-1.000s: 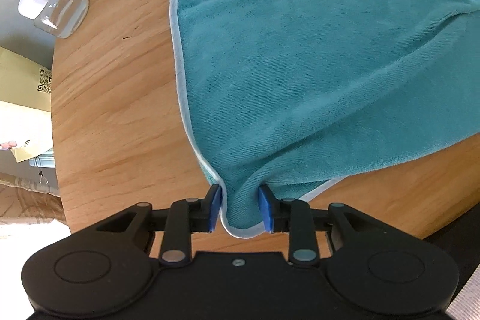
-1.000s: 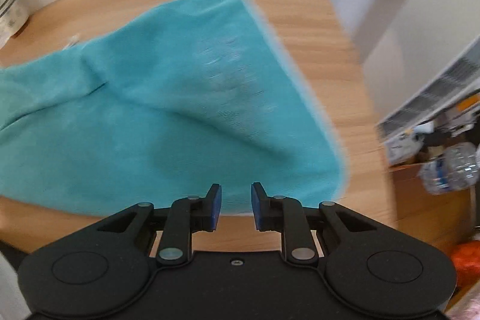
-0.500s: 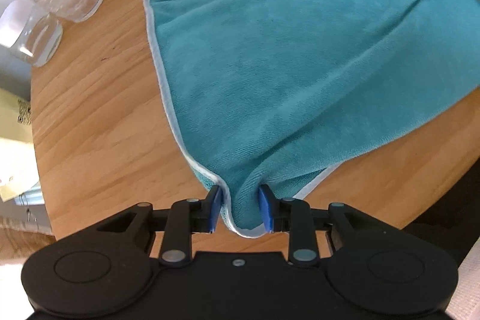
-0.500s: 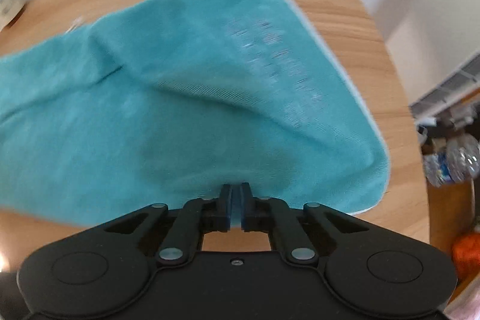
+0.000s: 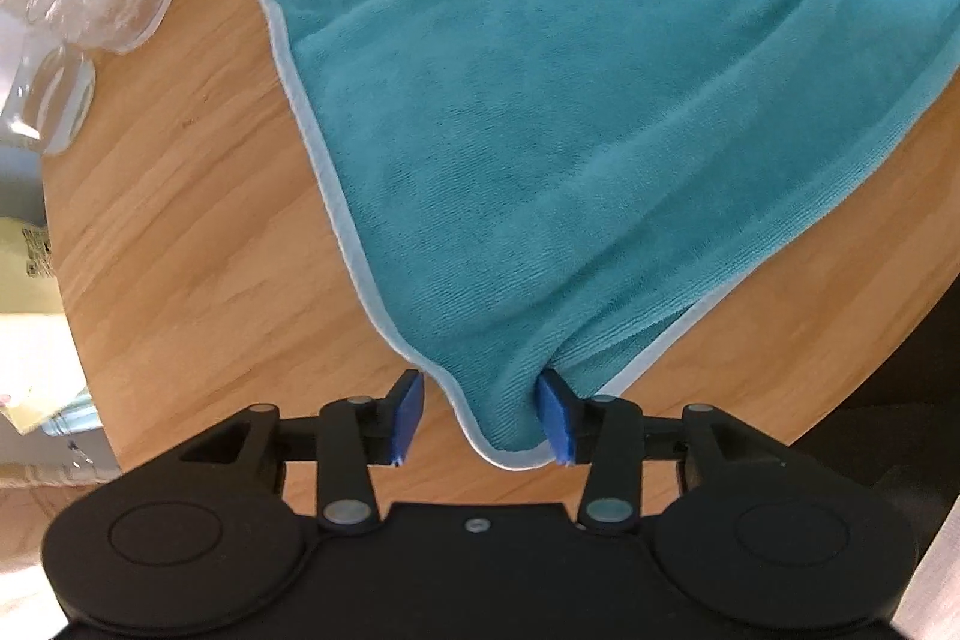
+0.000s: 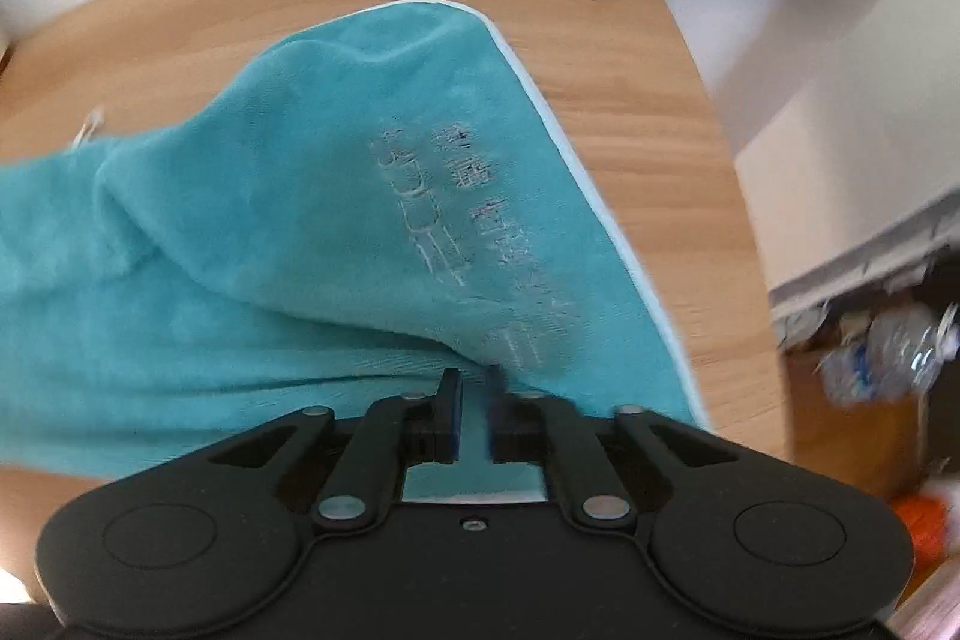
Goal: Fold towel
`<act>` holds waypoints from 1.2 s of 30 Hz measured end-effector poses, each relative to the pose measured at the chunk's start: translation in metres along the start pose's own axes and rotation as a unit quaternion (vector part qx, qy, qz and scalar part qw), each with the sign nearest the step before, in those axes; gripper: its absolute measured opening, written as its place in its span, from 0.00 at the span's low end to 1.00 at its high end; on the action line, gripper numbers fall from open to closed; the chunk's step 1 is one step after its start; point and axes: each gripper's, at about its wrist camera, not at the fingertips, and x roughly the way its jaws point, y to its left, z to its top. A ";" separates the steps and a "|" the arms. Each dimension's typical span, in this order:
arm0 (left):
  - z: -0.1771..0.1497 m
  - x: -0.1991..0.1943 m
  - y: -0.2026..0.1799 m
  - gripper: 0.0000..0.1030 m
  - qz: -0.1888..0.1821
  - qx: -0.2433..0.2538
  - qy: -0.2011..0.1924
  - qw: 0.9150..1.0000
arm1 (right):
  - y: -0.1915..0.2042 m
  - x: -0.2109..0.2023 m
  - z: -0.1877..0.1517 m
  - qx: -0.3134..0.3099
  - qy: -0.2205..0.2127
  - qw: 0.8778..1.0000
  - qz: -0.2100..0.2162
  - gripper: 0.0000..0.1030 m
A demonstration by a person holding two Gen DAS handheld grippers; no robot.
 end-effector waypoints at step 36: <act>0.010 -0.034 0.004 0.37 -0.016 -0.172 -0.097 0.980 | -0.020 -0.008 -0.043 0.042 -0.010 0.999 0.019 0.39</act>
